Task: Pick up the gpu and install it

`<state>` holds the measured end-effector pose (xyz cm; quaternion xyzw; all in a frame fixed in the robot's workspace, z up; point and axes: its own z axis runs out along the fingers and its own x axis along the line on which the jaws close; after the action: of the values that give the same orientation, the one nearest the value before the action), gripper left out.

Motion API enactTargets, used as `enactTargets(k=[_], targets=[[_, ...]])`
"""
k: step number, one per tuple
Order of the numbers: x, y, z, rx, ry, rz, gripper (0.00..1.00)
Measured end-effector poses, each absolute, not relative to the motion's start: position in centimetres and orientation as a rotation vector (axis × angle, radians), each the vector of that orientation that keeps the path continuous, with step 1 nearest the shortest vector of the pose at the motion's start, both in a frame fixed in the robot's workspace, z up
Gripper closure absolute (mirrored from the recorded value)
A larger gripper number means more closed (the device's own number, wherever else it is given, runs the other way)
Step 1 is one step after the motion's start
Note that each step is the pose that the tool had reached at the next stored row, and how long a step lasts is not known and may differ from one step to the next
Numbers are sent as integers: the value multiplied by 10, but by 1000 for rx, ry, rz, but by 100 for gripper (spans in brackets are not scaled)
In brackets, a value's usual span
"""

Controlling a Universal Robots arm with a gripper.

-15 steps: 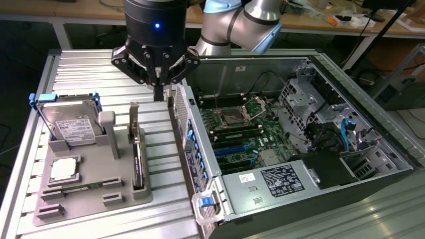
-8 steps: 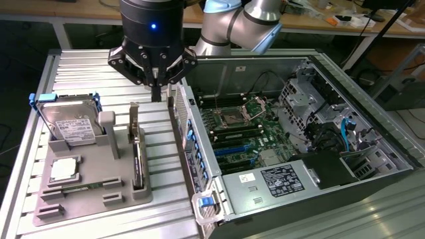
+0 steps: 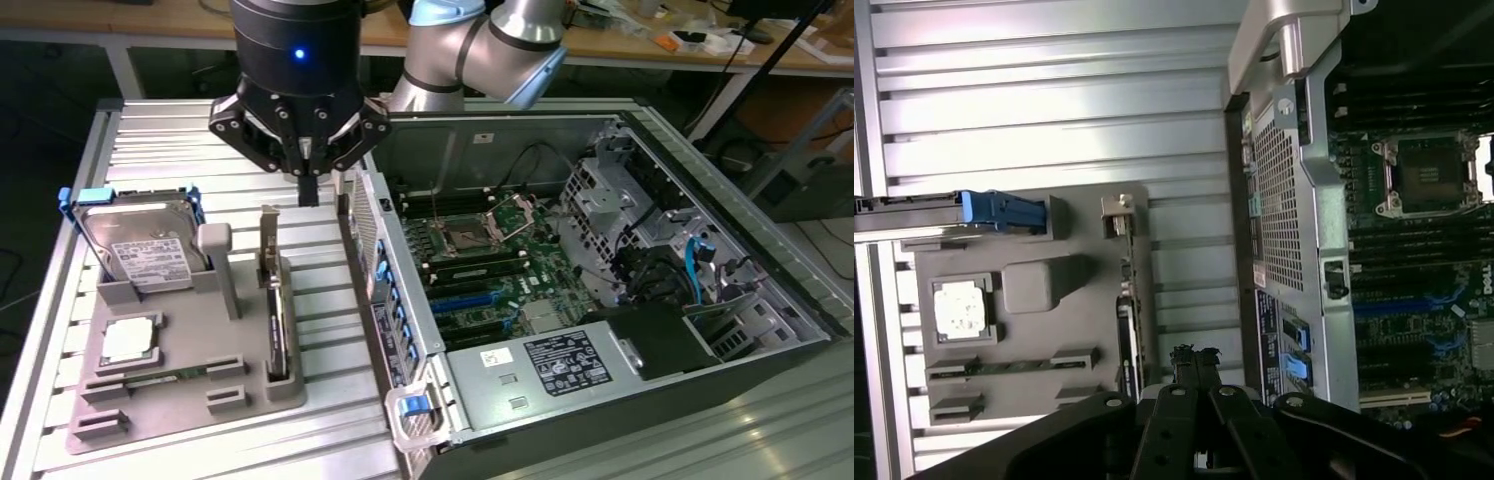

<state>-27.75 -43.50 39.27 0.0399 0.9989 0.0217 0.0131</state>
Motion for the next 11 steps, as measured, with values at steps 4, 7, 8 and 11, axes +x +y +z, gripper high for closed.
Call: enactTargets(k=[4, 7, 8, 11], targets=[[-280, -436, 393, 124, 3112, 68, 89], [-282, -436, 393, 124, 3112, 68, 89], [-283, -436, 393, 124, 3112, 68, 89], [-285, -437, 393, 124, 3112, 68, 89]])
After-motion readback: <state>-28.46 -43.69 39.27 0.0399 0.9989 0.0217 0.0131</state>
